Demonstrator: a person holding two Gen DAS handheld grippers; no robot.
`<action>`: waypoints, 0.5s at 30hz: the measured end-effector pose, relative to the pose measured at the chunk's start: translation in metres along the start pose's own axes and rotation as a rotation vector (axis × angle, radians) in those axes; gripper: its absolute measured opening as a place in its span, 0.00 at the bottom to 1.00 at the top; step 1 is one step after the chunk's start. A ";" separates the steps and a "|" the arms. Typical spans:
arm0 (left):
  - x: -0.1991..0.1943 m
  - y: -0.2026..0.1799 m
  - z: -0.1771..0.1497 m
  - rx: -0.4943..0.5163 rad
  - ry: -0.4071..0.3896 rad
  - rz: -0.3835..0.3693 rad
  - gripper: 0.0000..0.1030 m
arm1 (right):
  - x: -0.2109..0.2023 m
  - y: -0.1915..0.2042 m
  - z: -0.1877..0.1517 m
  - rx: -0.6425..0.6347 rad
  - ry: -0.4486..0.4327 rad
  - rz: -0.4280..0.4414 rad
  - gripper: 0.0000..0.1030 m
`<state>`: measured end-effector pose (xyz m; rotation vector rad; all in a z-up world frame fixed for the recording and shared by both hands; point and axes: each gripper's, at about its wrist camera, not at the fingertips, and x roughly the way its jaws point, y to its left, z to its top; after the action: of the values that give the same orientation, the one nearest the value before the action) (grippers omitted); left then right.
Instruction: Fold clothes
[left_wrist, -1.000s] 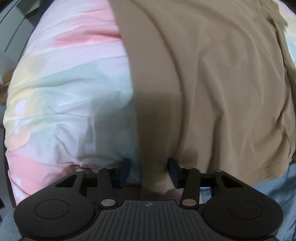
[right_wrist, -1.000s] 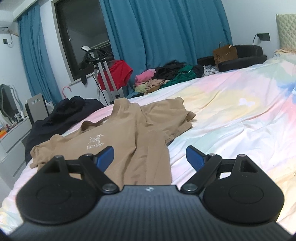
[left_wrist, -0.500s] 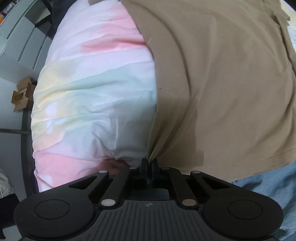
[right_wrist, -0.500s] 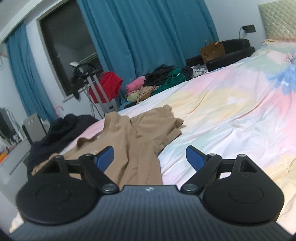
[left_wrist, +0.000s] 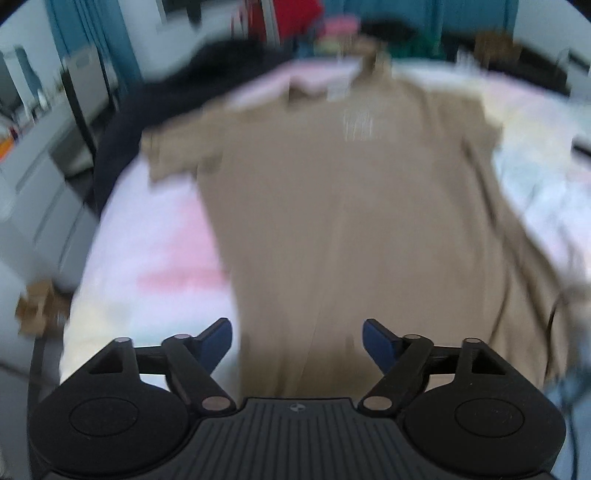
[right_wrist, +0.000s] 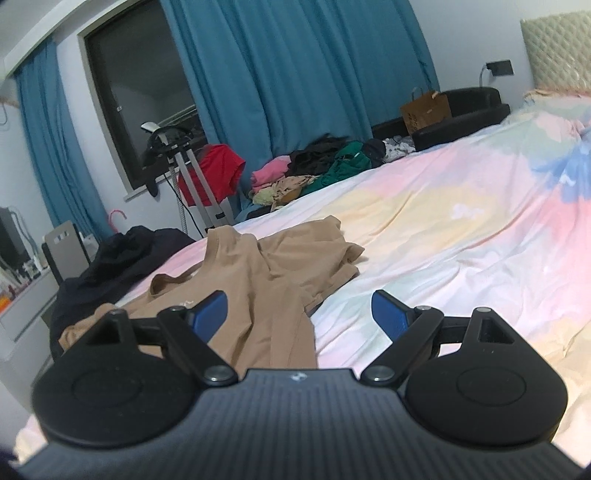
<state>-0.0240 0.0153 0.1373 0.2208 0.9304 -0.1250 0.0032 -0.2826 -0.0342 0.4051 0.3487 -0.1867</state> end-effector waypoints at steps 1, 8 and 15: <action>0.001 -0.013 0.012 -0.002 -0.030 -0.009 0.82 | 0.000 0.002 -0.001 -0.008 0.001 0.003 0.84; 0.026 -0.039 0.065 -0.106 -0.260 -0.041 0.92 | 0.011 -0.001 -0.007 0.028 0.034 0.050 0.84; 0.113 -0.054 0.052 -0.141 -0.279 -0.053 0.94 | 0.065 -0.014 -0.014 0.195 0.150 0.087 0.84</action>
<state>0.0726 -0.0506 0.0696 0.0463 0.6638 -0.1346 0.0559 -0.2969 -0.0752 0.6279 0.4615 -0.1056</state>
